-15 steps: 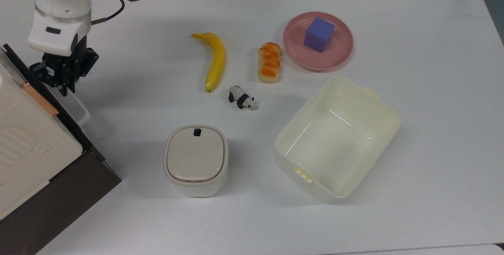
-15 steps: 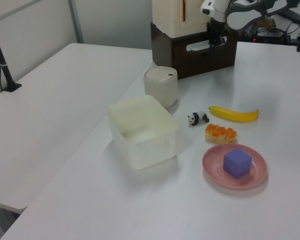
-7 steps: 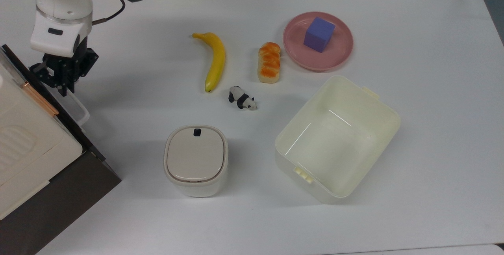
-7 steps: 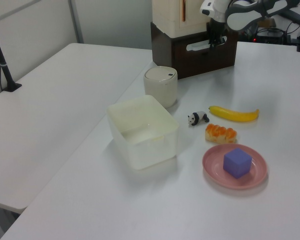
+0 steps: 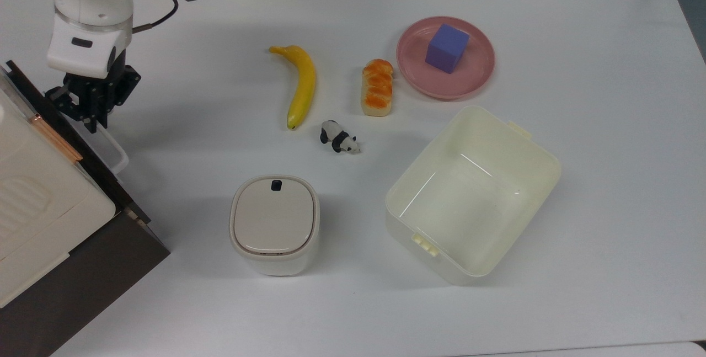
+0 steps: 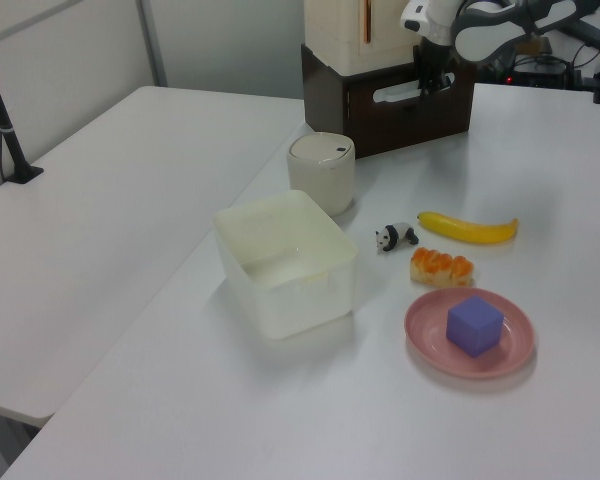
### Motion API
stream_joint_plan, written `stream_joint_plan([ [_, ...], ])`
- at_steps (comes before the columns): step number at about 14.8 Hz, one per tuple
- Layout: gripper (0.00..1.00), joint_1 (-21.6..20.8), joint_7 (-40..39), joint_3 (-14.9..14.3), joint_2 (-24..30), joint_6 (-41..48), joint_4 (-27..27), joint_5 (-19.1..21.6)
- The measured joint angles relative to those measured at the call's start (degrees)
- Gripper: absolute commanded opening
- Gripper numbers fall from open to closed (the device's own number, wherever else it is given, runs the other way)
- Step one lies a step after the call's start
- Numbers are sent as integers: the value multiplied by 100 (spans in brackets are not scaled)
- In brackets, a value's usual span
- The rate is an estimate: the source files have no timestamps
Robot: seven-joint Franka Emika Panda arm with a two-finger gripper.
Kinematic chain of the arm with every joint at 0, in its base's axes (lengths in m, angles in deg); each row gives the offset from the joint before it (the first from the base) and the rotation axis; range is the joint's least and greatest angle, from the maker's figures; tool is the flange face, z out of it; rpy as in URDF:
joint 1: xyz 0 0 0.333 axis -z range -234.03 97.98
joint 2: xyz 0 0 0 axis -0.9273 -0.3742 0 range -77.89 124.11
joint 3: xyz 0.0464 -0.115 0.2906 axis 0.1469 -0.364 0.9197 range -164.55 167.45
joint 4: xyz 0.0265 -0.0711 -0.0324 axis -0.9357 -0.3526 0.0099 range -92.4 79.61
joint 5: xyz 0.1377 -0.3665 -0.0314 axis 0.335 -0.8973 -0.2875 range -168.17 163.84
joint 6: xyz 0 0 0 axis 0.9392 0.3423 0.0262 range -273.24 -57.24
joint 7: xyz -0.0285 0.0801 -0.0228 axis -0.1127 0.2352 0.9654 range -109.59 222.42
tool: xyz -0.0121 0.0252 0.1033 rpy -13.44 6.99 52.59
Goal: Slide the drawer open
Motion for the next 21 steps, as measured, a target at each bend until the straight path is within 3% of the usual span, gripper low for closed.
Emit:
stream_joint_plan([
  [13,12,-233,19,2,824,0,-1090,-1],
  [14,17,-244,23,2,856,0,-1135,-1],
  [15,31,-254,25,2,888,0,-1177,-1],
  [16,74,-261,14,4,898,0,-1188,-2],
  [17,100,-309,-30,37,909,-1,-1179,-2],
  [21,100,-577,412,104,963,0,-1180,5],
])
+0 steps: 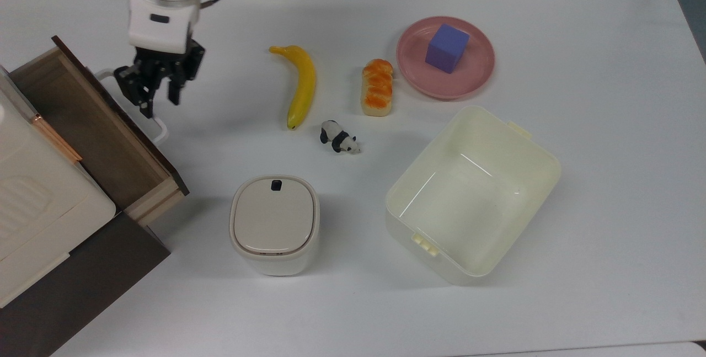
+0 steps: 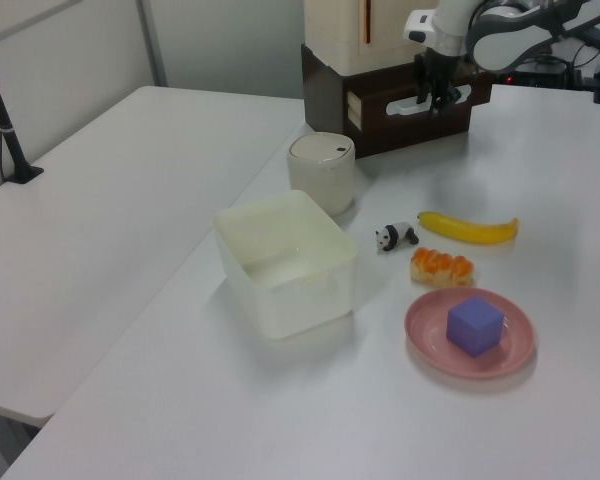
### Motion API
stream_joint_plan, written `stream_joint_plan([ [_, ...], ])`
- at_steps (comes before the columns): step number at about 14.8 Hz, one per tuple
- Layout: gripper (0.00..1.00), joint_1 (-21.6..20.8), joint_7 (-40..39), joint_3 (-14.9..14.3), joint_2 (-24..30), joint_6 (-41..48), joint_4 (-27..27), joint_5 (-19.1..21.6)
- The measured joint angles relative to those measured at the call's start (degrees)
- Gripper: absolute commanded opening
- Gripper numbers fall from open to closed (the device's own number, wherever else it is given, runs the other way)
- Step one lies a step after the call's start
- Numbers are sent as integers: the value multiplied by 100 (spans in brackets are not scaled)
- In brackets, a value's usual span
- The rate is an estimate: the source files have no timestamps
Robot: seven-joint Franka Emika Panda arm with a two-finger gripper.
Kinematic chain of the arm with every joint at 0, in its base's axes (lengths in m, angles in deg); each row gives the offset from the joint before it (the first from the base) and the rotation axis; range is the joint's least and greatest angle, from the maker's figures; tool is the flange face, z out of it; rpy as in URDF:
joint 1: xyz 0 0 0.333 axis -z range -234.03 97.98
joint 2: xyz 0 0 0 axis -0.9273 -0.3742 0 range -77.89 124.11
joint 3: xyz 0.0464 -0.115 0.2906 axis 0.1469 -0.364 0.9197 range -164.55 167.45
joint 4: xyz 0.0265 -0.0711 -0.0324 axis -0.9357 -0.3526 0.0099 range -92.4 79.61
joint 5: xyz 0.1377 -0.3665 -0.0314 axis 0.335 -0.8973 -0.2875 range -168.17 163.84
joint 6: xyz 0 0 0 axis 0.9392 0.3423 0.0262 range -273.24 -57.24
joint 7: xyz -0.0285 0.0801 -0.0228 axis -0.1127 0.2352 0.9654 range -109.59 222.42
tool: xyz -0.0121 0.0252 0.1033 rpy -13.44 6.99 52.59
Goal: Slide the drawer open
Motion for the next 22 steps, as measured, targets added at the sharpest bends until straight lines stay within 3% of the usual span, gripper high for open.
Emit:
stream_joint_plan([
  [4,100,-322,600,26,56,386,67,77],
  [8,100,-839,1625,60,174,1304,438,736],
  [11,100,-1196,2650,69,250,1802,632,1002],
  [17,100,-1784,4987,76,432,3071,1135,1036],
  [20,100,-1849,5292,75,540,3677,1299,1164],
  [22,100,-1840,5379,52,615,3814,1362,1560],
])
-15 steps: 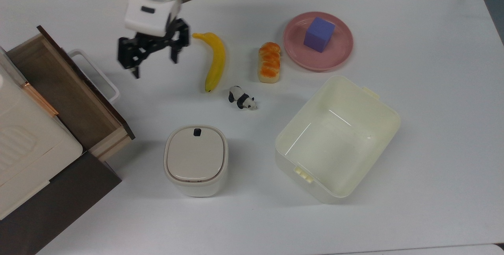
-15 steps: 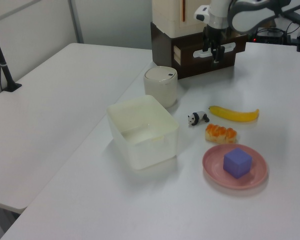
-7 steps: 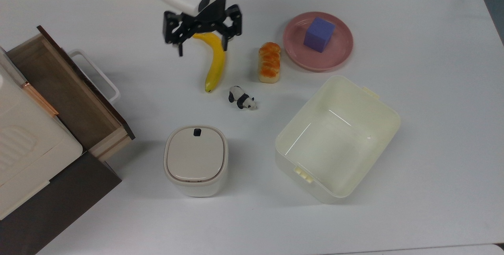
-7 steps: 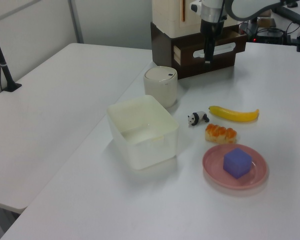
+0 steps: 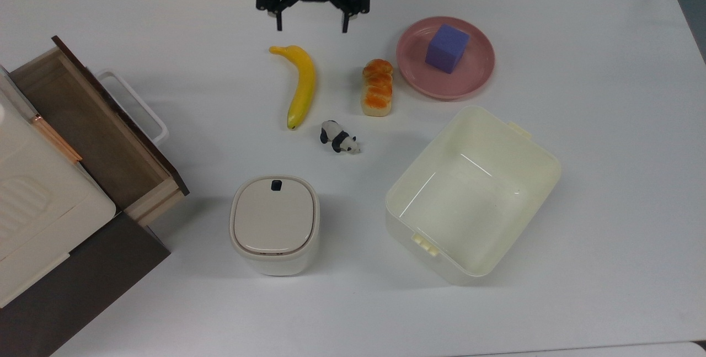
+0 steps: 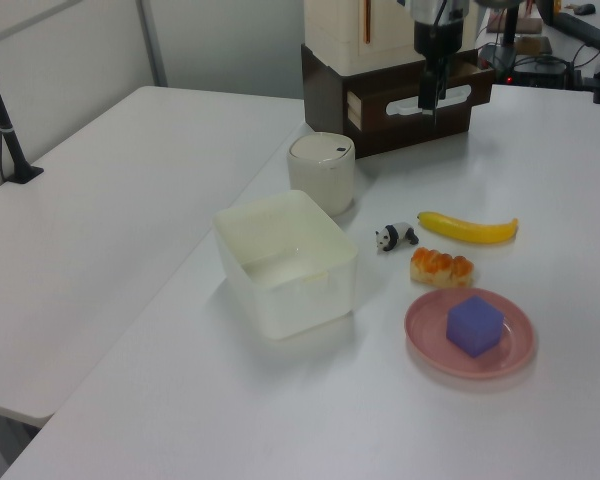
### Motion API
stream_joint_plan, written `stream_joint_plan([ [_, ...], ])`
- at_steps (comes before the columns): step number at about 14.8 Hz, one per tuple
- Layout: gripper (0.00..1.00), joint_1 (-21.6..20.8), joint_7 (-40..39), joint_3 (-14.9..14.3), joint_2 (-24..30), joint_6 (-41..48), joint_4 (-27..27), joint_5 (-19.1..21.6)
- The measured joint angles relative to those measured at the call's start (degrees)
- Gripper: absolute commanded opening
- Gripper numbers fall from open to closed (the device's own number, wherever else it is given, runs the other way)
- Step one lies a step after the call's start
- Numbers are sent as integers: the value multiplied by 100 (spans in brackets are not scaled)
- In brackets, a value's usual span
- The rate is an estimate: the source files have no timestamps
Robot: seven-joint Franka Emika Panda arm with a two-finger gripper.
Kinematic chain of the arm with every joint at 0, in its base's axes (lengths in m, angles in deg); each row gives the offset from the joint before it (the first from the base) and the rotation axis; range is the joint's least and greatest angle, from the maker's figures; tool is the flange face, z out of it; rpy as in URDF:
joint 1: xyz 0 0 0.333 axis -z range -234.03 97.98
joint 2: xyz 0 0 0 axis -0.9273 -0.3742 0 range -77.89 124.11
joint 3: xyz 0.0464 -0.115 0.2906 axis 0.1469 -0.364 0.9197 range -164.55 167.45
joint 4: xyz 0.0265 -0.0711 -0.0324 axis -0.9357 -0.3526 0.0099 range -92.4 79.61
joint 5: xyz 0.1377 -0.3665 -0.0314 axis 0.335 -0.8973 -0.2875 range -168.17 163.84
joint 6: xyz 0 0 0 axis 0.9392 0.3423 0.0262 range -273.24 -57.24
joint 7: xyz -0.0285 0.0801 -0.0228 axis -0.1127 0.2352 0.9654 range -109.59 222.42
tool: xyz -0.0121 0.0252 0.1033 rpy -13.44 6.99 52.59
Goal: Slide the drawer open
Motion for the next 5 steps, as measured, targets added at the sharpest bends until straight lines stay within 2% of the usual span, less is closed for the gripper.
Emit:
stream_joint_plan([
  [2,100,34,8,-22,54,45,13,193],
  [5,100,73,16,-49,63,71,33,220],
])
